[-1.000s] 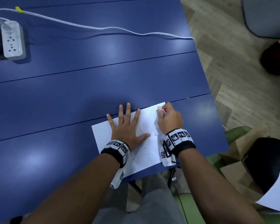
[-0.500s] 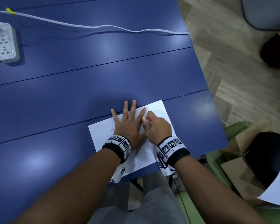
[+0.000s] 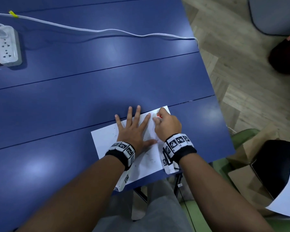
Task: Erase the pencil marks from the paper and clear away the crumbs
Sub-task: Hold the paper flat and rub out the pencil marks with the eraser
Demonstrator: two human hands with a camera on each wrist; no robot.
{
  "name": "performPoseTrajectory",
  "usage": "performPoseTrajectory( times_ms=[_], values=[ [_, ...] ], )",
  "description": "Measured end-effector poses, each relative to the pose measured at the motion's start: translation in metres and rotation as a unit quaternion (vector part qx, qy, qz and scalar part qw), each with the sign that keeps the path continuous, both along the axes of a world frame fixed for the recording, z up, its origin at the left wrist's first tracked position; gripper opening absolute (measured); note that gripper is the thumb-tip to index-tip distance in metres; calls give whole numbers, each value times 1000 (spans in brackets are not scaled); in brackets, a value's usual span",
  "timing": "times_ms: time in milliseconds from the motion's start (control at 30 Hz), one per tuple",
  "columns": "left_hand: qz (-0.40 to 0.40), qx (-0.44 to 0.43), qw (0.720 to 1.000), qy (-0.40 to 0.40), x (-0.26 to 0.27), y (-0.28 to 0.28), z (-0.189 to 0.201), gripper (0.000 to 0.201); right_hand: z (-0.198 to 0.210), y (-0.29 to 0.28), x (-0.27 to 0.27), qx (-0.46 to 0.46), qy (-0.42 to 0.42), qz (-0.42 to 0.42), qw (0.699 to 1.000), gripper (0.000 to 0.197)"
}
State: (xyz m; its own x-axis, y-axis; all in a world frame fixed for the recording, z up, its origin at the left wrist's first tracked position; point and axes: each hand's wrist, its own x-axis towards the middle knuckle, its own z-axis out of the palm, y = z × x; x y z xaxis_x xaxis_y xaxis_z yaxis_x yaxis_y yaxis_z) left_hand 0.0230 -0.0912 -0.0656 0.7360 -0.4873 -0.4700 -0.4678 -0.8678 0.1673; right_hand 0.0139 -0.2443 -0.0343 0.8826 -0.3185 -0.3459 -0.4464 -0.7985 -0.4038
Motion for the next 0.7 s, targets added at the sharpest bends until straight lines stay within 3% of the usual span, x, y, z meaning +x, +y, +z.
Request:
performPoseTrajectory(
  times_ms=[67, 233, 433, 567, 700],
  values=[
    [-1, 2, 1000, 1, 1, 1, 1, 105, 1, 7, -3, 8, -3, -16, 1000, 14],
    [4, -4, 1000, -1, 0, -1, 1, 103, 0, 14, -18, -5, 4, 51, 999, 11],
    [1, 2, 1000, -2, -1, 1, 3, 102, 3, -5, -15, -13, -2, -35, 999, 13],
    [0, 10, 1000, 4, 1, 0, 2, 103, 6, 3, -44, -8, 14, 35, 999, 12],
    [2, 13, 1000, 11, 1, 0, 3, 104, -2, -22, -36, -33, -6, -42, 999, 11]
  ],
)
